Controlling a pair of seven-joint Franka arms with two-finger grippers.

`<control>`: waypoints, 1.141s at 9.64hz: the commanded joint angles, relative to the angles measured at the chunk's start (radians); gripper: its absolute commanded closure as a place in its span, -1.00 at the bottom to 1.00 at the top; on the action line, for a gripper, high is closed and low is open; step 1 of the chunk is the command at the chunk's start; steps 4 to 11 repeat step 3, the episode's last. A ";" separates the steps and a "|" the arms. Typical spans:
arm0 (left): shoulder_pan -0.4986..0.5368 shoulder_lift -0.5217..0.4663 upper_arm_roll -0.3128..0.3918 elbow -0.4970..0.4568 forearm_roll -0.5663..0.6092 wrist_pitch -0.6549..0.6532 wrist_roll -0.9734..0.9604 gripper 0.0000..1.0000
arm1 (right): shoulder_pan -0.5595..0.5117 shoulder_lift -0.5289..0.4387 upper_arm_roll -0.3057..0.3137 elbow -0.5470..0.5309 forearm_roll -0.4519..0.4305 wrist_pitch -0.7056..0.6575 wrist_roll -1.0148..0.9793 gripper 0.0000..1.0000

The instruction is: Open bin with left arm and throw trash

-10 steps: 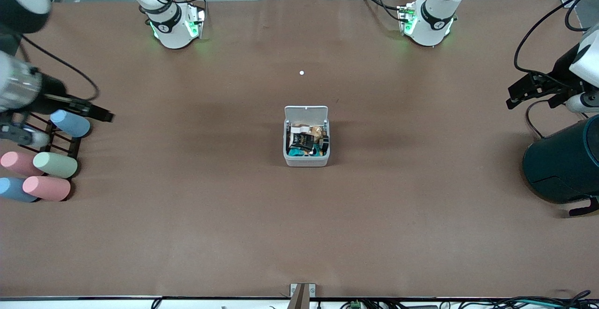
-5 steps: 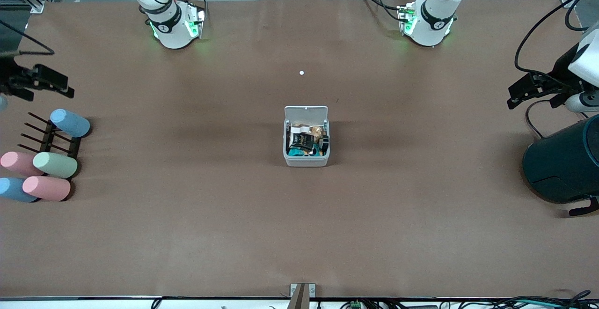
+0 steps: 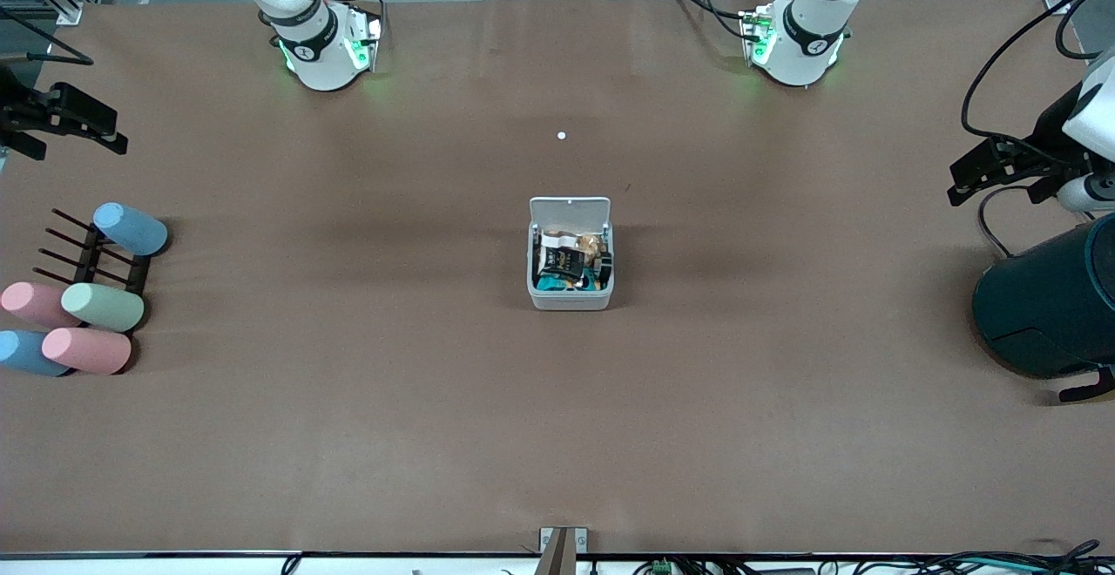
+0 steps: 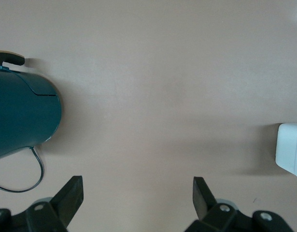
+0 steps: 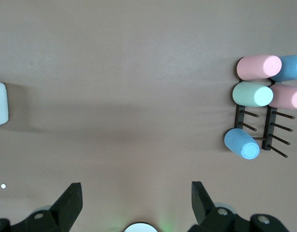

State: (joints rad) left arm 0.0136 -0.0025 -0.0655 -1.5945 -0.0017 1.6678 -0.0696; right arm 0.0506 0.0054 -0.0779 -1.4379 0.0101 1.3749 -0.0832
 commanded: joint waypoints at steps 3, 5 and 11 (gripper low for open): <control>-0.007 0.019 -0.002 0.031 0.020 -0.007 0.008 -1.00 | 0.018 -0.021 -0.008 -0.030 -0.018 0.018 0.000 -0.99; -0.007 0.019 -0.002 0.031 0.020 -0.007 0.008 -1.00 | 0.018 -0.021 -0.008 -0.030 -0.018 0.018 0.000 -0.99; -0.007 0.019 -0.002 0.031 0.020 -0.007 0.008 -1.00 | 0.018 -0.021 -0.008 -0.030 -0.018 0.018 0.000 -0.99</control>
